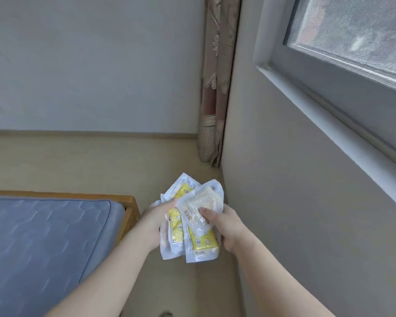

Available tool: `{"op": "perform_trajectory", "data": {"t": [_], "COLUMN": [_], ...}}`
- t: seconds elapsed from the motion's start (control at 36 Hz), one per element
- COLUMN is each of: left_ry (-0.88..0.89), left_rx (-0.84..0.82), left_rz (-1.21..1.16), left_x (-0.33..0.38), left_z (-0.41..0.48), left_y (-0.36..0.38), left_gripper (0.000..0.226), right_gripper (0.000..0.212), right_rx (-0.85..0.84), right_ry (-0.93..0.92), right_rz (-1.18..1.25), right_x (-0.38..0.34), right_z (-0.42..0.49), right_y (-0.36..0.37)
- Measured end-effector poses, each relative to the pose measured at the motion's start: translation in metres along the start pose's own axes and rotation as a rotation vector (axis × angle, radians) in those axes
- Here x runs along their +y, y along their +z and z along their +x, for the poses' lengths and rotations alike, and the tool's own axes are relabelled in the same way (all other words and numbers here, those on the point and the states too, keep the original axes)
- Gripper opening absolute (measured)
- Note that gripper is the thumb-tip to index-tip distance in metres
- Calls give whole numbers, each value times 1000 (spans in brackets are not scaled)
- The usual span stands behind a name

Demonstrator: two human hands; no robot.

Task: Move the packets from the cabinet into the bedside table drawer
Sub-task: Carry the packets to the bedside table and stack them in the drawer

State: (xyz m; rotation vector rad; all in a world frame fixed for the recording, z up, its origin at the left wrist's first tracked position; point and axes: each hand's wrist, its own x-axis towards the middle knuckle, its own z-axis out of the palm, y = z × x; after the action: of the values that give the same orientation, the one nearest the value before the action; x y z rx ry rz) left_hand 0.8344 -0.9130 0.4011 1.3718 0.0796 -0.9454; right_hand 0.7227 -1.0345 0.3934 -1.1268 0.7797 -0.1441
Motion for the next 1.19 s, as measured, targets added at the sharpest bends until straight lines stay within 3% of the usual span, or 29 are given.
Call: {"op": "perform_trajectory", "data": {"t": [0.25,0.36,0.56,0.67,0.75,0.94,1.19], "left_ry": [75,98,145,134,132,216,271], "left_rx": [73,126,141,186,239,331,548], "left_rz": [-8,-8,-26,-24,-55,-154,-311], "left_x": [93,148,237,271,296,377,445], "left_z": [131,197,287,347,395,488,550], "left_y": [-12,-12,-8,-17,-23,-31,-103], "left_gripper": [5,16,5,23,28,11,11], "right_gripper": [21,19,21,22,20,22,22], "right_rx": [-38,-27,-60,-82,-136,-283,-533], "right_ry": [-47,-60,-74,-45,-29,7,63], "right_rz": [-34,-9,-5,1,-5,-8,-167], "right_x": [-72,-116,-187,-219,-244,-313,-351], "right_z": [147,219,328,390,442,568,682], "right_y": [35,54,86,103,116,159,265]}}
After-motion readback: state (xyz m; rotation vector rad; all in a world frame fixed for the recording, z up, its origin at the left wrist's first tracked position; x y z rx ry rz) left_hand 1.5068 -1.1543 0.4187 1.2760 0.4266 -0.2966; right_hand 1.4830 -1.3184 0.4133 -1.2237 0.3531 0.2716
